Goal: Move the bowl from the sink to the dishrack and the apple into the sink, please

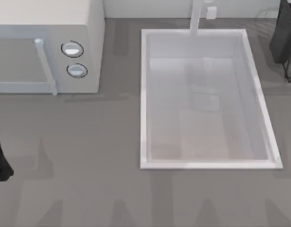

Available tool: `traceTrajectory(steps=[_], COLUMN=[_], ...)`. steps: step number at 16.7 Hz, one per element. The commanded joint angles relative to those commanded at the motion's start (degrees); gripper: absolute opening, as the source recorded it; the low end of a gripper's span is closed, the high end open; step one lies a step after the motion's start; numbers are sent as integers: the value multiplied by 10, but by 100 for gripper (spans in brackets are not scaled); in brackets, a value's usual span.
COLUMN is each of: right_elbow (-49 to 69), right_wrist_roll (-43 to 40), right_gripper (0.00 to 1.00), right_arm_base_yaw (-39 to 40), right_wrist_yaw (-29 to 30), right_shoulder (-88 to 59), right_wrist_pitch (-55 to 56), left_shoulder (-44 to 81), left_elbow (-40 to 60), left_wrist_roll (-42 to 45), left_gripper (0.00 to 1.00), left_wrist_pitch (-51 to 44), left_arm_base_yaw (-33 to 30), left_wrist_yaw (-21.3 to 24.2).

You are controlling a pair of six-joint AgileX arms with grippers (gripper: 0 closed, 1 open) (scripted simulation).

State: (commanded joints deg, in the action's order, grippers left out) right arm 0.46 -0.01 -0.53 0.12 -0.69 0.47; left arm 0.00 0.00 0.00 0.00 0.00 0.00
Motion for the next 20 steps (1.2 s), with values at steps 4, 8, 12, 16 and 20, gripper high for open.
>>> traceTrajectory(steps=[4, 8, 12, 16, 20], right_elbow=[-5, -5, -5, -5, -5], right_wrist_roll=[0, 0, 0, 0, 0], right_gripper=[100, 100, 100, 100, 100], right_arm_base_yaw=[5, 5, 5, 5, 5], right_wrist_yaw=[-1, -1, -1, -1, -1], right_shoulder=[7, 7, 7, 7, 7], right_wrist_pitch=[-5, -5, -5, -5, -5], left_shoulder=[0, 0, 0, 0, 0], left_elbow=[0, 0, 0, 0, 0], left_wrist_roll=[0, 0, 0, 0, 0], left_gripper=[100, 100, 100, 100, 100], left_wrist_pitch=[0, 0, 0, 0, 0], left_arm_base_yaw=[0, 0, 0, 0, 0], left_wrist_yaw=[0, 0, 0, 0, 0])
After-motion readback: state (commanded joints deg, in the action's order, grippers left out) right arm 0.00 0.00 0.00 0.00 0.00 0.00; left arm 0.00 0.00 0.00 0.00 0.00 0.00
